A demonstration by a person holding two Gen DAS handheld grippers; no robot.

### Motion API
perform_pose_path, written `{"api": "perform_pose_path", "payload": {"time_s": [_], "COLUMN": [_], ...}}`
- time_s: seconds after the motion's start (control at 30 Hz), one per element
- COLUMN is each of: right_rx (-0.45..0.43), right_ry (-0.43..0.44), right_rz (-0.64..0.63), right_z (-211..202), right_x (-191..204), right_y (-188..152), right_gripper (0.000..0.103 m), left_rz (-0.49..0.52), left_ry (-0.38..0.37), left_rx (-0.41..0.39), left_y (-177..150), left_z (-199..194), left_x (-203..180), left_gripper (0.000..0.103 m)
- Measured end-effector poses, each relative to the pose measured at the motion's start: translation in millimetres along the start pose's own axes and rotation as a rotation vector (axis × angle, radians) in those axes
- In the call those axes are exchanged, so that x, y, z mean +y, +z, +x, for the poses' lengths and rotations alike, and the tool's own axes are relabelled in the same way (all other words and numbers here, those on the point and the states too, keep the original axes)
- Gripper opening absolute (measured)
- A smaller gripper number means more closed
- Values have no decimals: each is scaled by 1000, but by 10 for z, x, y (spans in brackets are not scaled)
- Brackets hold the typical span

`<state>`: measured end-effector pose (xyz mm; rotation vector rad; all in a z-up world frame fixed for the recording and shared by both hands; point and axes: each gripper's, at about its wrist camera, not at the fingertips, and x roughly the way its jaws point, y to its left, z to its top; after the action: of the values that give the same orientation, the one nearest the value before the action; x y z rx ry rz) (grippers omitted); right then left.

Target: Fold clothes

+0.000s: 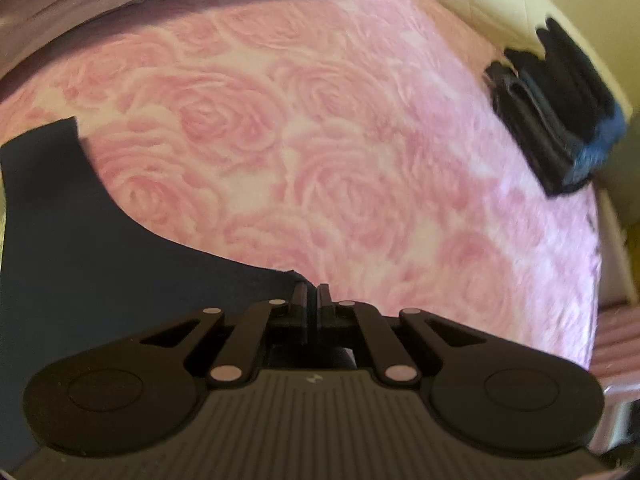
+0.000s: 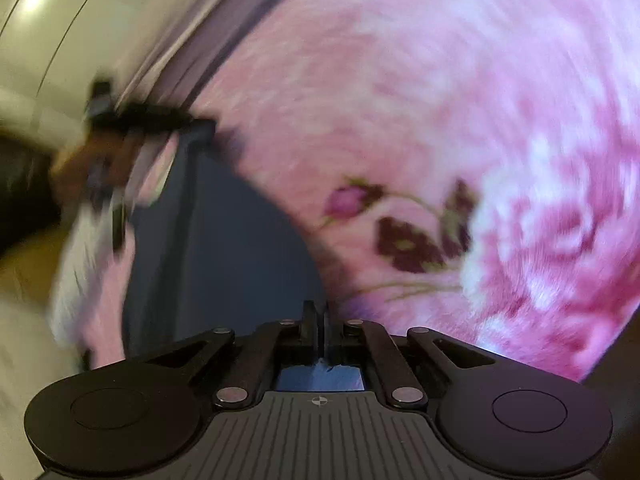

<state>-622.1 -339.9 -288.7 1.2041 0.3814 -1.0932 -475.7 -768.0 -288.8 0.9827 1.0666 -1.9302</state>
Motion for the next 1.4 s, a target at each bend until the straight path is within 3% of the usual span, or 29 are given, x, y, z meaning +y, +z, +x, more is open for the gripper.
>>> {"api": "perform_pose_path", "payload": {"time_s": [0.07,0.23,0.33,0.4,0.5,0.63,0.77,0.87,0.93,0.97,1.07,1.23,1.33,1.4], "right_rx": [27,68,107,122,135,163,101,42,-1,-24,-76,-69,-79,-78], "right_ry": [-15,-16,-22,-41,-68,-83,-115,-77,-57,-45,-47,3,35,104], "right_rz": [-115,-158,-235,-286,-361,-440,-202,-26,72,124,209,226,264,280], "right_z": [-119,-147,-153,-143,-84,82,27,-95,-158,-187,-246,-206,-199,-172], "right_x": [217,385,543,619,687,753,446,208,74,5,-94,-77,-20,62], "right_y": [-57,-172,-274,-345,-396,-473,-458,-481,-515,-537,-641,-783,-904,-961], "right_gripper": [0,0,0,0,0,0,1,1,1,11,80,80,80,80], "left_rz": [-28,-100,-230,-229,-108,61,256,458,571,626,744,642,572,530], "left_ry": [-24,-85,-119,-126,-96,-36,-36,-119,-164,-187,-216,-196,-134,-85], "left_rx": [2,-57,-162,-196,-150,-79,-2,97,151,178,212,137,89,82], "left_y": [2,-3,39,155,337,327,31,-245,-415,-500,-717,-904,-1202,-1518], "left_z": [48,-61,-218,-262,-192,-133,-118,-40,13,40,56,-239,-561,-797], "left_x": [27,43,219,214,35,-247,-534,-838,-1018,-1107,-1300,-1152,-1007,-903], "left_gripper": [1,1,0,0,0,0,4,27,27,27,27,27,28,28]}}
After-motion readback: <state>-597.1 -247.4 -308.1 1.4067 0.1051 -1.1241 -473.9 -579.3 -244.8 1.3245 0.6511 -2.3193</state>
